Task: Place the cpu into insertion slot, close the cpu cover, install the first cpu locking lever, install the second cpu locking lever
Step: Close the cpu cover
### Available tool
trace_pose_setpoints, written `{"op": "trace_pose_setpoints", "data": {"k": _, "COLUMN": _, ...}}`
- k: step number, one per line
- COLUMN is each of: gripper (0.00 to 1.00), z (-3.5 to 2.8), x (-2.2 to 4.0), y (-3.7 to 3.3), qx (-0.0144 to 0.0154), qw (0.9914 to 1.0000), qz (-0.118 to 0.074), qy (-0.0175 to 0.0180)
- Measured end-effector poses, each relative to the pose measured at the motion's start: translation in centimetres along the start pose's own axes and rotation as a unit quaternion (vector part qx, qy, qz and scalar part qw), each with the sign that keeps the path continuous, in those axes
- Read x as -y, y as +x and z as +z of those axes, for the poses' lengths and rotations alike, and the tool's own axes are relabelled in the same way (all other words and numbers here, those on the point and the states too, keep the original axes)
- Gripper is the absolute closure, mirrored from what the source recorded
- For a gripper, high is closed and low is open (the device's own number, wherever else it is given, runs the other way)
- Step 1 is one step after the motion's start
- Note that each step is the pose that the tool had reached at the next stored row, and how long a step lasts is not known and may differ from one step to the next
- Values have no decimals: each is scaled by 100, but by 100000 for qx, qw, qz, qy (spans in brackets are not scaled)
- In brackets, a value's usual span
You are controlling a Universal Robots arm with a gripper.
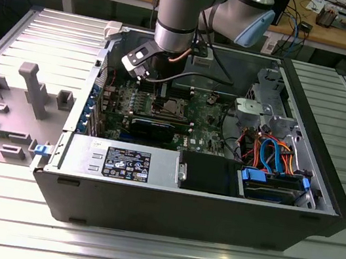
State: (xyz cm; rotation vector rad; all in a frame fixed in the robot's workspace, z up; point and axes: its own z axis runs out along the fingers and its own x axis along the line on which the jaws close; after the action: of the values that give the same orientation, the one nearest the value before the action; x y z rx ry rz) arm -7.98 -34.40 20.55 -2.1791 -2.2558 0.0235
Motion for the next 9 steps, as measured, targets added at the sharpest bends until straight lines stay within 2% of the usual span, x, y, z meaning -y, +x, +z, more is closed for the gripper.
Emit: {"op": "trace_pose_setpoints", "data": {"k": 9, "gripper": 89, "z": -74, "x": 2, "y": -1, "qx": -43, "qw": 100000, "qz": 3, "qy": 10}}
